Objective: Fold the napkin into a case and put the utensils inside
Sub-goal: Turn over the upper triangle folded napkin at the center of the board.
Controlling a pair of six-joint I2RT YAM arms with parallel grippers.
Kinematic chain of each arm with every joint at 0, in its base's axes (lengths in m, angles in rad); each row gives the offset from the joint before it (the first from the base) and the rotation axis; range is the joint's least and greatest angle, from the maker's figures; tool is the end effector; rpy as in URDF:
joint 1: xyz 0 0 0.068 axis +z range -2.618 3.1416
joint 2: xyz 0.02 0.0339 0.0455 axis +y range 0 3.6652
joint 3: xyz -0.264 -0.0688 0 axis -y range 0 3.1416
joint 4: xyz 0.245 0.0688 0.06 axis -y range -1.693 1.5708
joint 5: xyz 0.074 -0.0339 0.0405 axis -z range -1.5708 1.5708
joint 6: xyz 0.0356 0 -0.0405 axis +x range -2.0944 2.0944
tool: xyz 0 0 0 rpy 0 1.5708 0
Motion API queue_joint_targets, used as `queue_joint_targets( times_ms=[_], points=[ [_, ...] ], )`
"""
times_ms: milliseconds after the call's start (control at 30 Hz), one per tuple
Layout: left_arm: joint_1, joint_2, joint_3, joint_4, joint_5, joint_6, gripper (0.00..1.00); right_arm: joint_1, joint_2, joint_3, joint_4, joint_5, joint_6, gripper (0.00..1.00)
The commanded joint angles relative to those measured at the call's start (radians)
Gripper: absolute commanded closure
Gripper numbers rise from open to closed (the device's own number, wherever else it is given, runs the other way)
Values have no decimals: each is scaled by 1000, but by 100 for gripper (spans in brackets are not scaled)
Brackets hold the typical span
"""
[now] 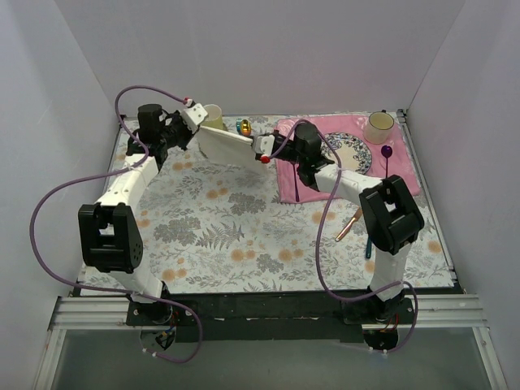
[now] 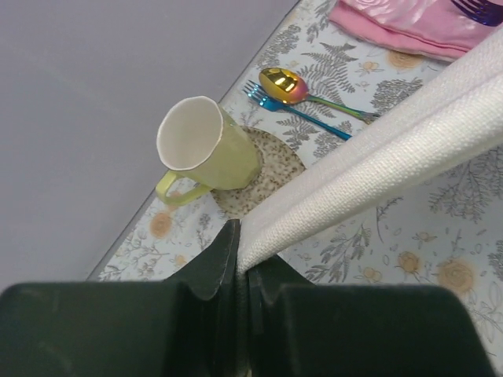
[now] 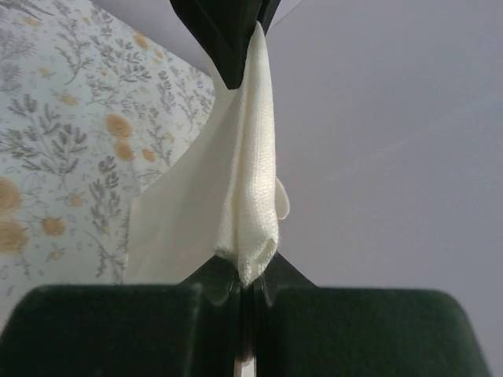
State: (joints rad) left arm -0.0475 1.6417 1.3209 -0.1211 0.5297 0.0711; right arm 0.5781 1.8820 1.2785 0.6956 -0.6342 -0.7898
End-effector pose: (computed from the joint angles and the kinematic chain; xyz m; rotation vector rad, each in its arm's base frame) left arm 0.3835 -0.0362 0.3117 0.4512 1.9326 -0.5158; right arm 0.3560 0.2575 0.2846 -1.2888 0.7750 0.2978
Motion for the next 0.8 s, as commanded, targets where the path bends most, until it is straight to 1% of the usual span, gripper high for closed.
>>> queue_joint_targets(
  times_ms=[0,67,100,133,200,233,333,367,433,467,767],
  points=[
    [46,-14,-61,110,-180,64,100,-29,49,-13,322,-31,-129,99],
    [46,-55,-124,145,-168,78,100,-27,69,-36,369,-74,-164,99],
    [46,-68,-184,146,-163,97,100,-24,86,-53,418,-87,-179,99],
    [46,-89,-210,146,-163,107,100,-20,94,-85,436,-107,-210,99],
    [46,-114,-267,150,-172,111,100,-11,100,-128,461,-128,-244,99],
    [46,-124,-313,143,-171,122,100,-1,97,-178,475,-148,-267,99],
    [46,-184,-391,127,-157,131,100,22,66,-261,479,-191,-301,99],
    [46,-212,-406,92,-152,133,100,28,57,-312,479,-199,-316,99],
    [46,-239,-431,72,-131,128,100,46,28,-361,482,-216,-322,99],
    [46,-261,-445,31,-120,133,100,51,17,-402,481,-217,-324,99],
    [46,-353,-554,-96,-96,197,100,121,-80,-556,424,-248,-357,99]
  ],
)
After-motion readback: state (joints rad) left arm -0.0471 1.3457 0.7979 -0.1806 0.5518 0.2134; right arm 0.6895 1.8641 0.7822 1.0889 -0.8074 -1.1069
